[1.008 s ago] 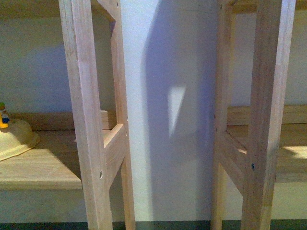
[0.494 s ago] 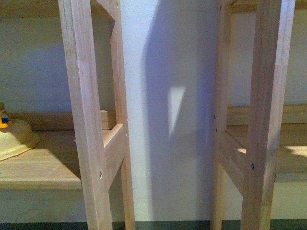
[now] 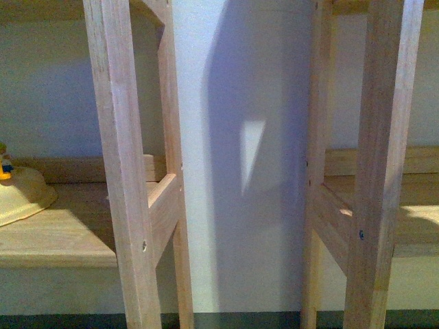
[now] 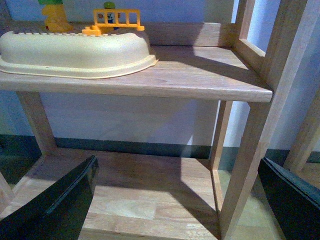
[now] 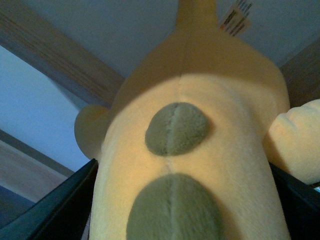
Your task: Put away toys
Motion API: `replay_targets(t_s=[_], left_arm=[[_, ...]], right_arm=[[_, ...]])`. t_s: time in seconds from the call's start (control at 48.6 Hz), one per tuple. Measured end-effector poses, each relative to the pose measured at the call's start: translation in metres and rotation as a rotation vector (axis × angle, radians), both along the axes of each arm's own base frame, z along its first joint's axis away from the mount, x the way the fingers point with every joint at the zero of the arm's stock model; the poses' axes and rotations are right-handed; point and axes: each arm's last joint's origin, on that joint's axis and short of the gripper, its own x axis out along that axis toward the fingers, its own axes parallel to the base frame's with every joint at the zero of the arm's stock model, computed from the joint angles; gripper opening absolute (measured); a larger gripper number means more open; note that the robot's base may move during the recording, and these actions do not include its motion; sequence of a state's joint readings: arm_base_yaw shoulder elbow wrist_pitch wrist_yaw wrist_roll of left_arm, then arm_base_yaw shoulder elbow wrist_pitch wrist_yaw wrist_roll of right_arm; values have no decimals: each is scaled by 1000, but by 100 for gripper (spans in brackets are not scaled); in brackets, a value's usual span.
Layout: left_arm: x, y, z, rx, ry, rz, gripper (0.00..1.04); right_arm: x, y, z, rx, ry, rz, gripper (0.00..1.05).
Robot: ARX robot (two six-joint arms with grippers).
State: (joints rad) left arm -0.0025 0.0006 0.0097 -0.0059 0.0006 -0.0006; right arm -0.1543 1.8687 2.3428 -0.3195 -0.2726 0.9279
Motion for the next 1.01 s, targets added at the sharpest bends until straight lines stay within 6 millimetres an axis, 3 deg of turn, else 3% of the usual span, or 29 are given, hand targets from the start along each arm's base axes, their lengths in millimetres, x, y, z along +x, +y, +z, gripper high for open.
replay_targets(t_s=[0.062,0.206,0.37,0.556,0.7,0.802,0.905,1.008], left_arm=[[0,0,0,0,0,0,99],[0,0,0,0,0,0,99],[0,0,0,0,0,0,99],[0,0,0,0,0,0,99],[0,0,0,0,0,0,99],[0,0,0,0,0,0,99],[0,0,0,0,0,0,99],[0,0,0,0,0,0,99]], right_arm=[[-4,1,4,-35,-24,-26,104],[-16,4,13,-107,-68,-75,104],[-46,6,28,-151,-132,-154,104],[-73,14,27,-208,-174,-248,104],[-99,27,20,-261,-227,-291,104],[-129,42,10,-299,-288,-295,104],[-172,59,-13,-349,-349,-290,104],[-198,65,-39,-395,-365,-292,104]])
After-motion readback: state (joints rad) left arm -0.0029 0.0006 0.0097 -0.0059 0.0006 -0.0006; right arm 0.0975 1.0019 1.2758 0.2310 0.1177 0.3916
